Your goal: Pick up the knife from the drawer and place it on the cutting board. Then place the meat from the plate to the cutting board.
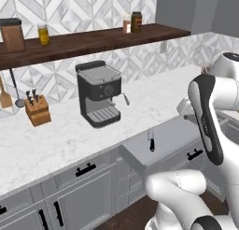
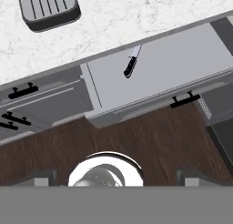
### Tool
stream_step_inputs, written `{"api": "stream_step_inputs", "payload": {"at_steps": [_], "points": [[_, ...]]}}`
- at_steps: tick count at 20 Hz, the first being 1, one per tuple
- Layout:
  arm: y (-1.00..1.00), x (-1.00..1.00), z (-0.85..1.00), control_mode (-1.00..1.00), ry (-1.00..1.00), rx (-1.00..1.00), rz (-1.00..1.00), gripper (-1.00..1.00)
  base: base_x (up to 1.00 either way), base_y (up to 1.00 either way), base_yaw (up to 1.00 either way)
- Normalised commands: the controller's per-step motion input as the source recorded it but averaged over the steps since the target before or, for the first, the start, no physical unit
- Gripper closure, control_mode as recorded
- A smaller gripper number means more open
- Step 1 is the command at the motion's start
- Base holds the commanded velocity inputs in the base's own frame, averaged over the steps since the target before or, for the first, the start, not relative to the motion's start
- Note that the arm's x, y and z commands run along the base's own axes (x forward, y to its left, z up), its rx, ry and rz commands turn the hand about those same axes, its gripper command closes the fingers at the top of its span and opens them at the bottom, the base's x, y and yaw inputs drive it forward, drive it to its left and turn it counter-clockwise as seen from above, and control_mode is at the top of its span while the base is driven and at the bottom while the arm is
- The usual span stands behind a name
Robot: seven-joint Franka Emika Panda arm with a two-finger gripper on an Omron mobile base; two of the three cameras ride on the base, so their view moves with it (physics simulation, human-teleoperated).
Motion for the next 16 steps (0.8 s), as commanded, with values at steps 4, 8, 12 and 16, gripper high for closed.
{"api": "stream_step_inputs", "payload": {"at_steps": [4, 8, 12, 16], "points": [[0.00, 0.00, 0.00, 1.00, 0.00, 0.00, 0.00, -1.00, -0.02, 0.49, -0.12], [0.00, 0.00, 0.00, 1.00, 0.00, 0.00, 0.00, -1.00, 0.00, 0.33, -0.14], [0.00, 0.00, 0.00, 1.00, 0.00, 0.00, 0.00, -1.00, 0.00, 0.26, -0.16], [0.00, 0.00, 0.00, 1.00, 0.00, 0.00, 0.00, -1.00, 0.00, 0.42, -0.19]]}}
